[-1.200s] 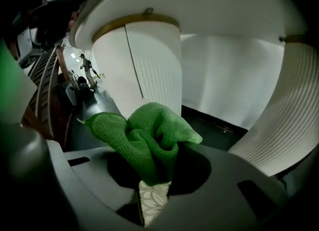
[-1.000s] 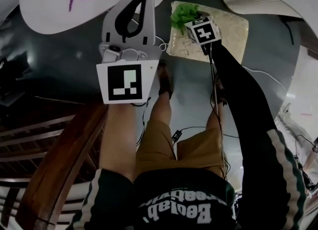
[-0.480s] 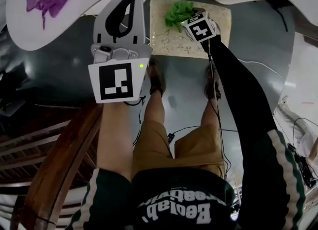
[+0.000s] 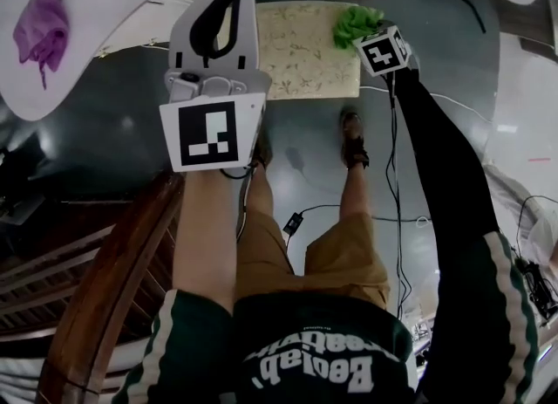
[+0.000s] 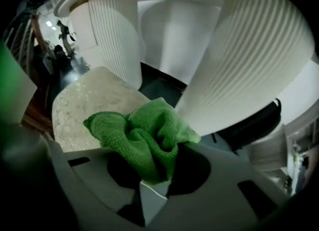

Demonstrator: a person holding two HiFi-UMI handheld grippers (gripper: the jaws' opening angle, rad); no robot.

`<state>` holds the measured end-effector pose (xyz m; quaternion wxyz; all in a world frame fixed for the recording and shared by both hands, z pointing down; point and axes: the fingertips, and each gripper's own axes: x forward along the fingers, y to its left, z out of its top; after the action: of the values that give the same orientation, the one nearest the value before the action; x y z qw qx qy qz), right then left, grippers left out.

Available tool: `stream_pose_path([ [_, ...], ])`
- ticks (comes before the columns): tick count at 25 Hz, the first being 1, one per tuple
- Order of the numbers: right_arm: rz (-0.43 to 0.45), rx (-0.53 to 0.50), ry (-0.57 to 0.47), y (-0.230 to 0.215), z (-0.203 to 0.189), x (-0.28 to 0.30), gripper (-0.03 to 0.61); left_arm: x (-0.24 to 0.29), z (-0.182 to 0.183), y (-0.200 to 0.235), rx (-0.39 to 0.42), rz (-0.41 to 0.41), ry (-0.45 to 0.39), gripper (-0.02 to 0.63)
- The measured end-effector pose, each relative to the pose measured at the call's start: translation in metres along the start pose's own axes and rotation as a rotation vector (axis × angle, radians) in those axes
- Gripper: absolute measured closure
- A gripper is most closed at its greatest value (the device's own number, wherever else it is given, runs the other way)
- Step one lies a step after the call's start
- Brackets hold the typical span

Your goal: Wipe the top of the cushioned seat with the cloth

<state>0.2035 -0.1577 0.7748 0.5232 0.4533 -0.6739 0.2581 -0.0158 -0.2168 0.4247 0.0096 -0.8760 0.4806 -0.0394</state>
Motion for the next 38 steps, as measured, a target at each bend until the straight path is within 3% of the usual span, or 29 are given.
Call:
stream_pose_path([
  [2,-0.077,0.088,0.105,-0.034,-0.036,-0.007,0.488,0.005,0.000,-0.012,-0.006,-0.011,0.002,0.599],
  [3,-0.064,0.144,0.116,-0.040,-0.048,-0.008,0.488,0.006,-0.001,-0.016,-0.009,-0.014,0.007,0.599],
  [7,0.024,0.212,-0.007,-0.038,-0.054,-0.015,0.488,0.010,-0.004,-0.024,-0.015,-0.020,0.008,0.598],
  [13,0.199,0.252,-0.317,0.008,0.014,-0.056,0.486,-0.005,-0.005,-0.010,-0.010,-0.008,0.019,0.598],
  [20,0.345,0.191,-0.423,0.129,0.102,-0.074,0.486,-0.038,-0.005,0.051,0.010,0.064,0.012,0.598],
  [26,0.492,0.068,-0.359,0.268,0.143,-0.058,0.486,-0.080,-0.011,0.105,0.035,0.116,0.027,0.598],
  [29,0.493,0.026,-0.266,0.310,0.147,-0.036,0.486,-0.099,-0.015,0.127,0.038,0.135,0.037,0.598],
  [32,0.441,-0.004,-0.118,0.326,0.128,-0.006,0.486,-0.116,-0.018,0.146,0.032,0.159,0.047,0.598],
  [38,0.436,-0.025,-0.092,0.324,0.122,-0.002,0.486,-0.130,-0.020,0.154,0.030,0.177,0.040,0.598],
])
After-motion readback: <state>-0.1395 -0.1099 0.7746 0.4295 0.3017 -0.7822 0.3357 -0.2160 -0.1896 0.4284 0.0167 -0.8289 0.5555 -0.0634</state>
